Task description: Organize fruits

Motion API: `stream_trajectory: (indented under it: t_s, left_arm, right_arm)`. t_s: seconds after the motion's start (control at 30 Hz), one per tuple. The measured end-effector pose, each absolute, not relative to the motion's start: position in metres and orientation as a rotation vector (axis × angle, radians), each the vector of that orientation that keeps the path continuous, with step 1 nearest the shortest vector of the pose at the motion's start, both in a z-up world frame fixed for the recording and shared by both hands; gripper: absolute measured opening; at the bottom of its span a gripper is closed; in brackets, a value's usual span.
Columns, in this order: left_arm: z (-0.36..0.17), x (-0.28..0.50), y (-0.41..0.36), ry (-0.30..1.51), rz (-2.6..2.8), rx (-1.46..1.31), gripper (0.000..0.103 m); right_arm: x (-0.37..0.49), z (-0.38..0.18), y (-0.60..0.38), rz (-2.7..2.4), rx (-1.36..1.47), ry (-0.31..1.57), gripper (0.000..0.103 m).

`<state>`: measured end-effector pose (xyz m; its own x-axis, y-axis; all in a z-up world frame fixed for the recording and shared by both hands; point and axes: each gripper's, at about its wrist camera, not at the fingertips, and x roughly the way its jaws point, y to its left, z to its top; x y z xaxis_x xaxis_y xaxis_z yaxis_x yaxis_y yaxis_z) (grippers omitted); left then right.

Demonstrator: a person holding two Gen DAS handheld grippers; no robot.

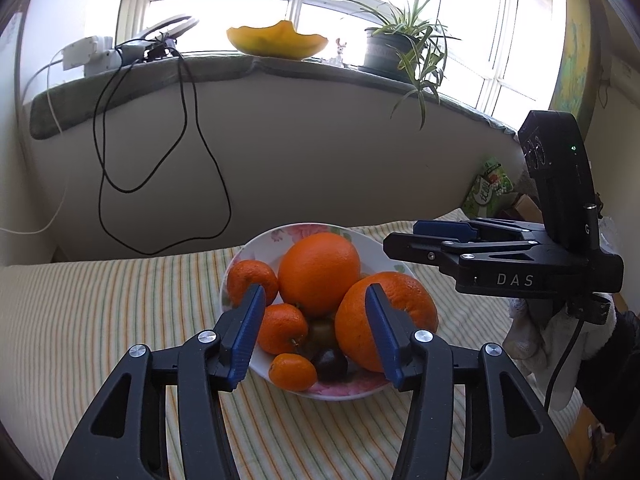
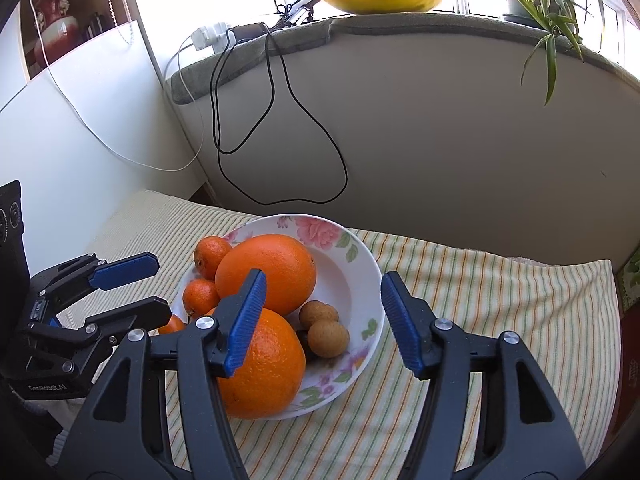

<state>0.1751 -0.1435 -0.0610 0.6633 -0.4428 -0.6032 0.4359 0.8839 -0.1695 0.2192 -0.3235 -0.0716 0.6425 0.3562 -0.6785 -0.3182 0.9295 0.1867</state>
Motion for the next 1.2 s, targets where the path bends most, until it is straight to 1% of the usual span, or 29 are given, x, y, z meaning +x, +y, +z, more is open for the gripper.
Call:
stream_trajectory:
  t_s: [0.17,0.2,0.27,0.33,0.43,0.5,0.6,0.67,0.7,0.8,1.1,1.2]
  left_arm:
    - [-0.059,0.170,-0.141,0.682,-0.491,-0.010,0.056]
    - [-0.059,0.169,-0.140,0.683,-0.488,-0.011,0.056]
    - [-0.057,0.167,-0.139,0.682,-0.479,-0.011,0.061]
    - [-0.056,0.165,-0.137,0.681,-0.474,-0.015,0.062]
    - [-0.054,0.162,-0.134,0.683,-0.457,-0.017,0.069]
    - [-0.053,0.160,-0.132,0.686,-0.441,-0.019,0.070]
    - [-0.051,0.156,-0.128,0.687,-0.420,-0.023,0.072]
    - [-0.049,0.152,-0.125,0.682,-0.402,-0.018,0.078]
    - [-0.048,0.150,-0.124,0.677,-0.390,-0.014,0.080]
    - [-0.046,0.145,-0.121,0.669,-0.361,-0.005,0.080]
    - [-0.044,0.125,-0.108,0.672,-0.293,-0.030,0.080]
    - [-0.043,0.116,-0.109,0.663,-0.285,-0.016,0.080]
  right_arm:
    - [0.215,-0.069,-0.323,0.380,0.049,0.778,0.064]
    - [0.213,-0.068,-0.323,0.378,0.049,0.775,0.067]
    - [0.209,-0.066,-0.324,0.372,0.050,0.767,0.070]
    - [0.205,-0.063,-0.326,0.366,0.052,0.760,0.071]
    - [0.199,-0.060,-0.327,0.358,0.051,0.752,0.074]
    - [0.194,-0.056,-0.326,0.351,0.041,0.742,0.079]
    - [0.184,-0.053,-0.324,0.342,0.028,0.727,0.083]
    - [0.178,-0.051,-0.322,0.336,0.018,0.716,0.085]
    - [0.174,-0.049,-0.321,0.330,0.013,0.710,0.087]
    - [0.162,-0.045,-0.318,0.315,-0.002,0.687,0.092]
    - [0.120,-0.028,-0.321,0.248,-0.011,0.603,0.102]
    - [0.106,-0.028,-0.326,0.217,0.007,0.591,0.103]
